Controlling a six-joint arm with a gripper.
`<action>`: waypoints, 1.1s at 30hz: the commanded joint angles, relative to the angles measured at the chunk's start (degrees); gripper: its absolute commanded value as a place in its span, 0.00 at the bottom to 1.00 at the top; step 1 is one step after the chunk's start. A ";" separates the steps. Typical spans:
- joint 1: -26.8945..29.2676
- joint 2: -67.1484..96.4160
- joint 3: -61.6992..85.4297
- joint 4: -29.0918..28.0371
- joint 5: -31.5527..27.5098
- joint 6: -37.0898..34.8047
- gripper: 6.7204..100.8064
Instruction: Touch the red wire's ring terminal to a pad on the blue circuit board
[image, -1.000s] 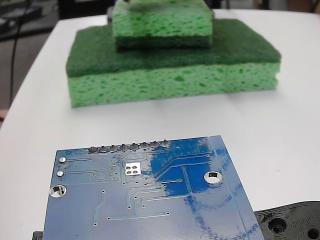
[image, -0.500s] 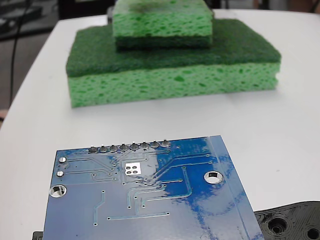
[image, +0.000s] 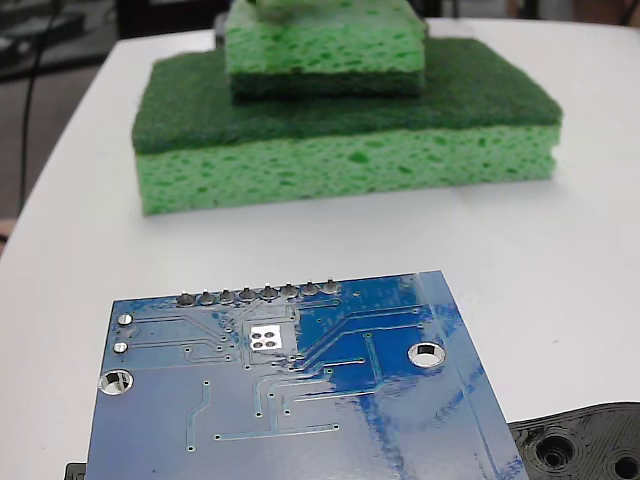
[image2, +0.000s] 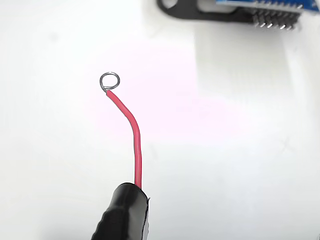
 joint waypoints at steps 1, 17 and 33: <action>0.00 0.09 0.97 -0.53 -0.62 -0.18 0.99; -0.18 0.09 0.97 -0.62 0.00 0.00 0.99; -0.18 0.09 0.97 -0.62 0.09 0.09 0.99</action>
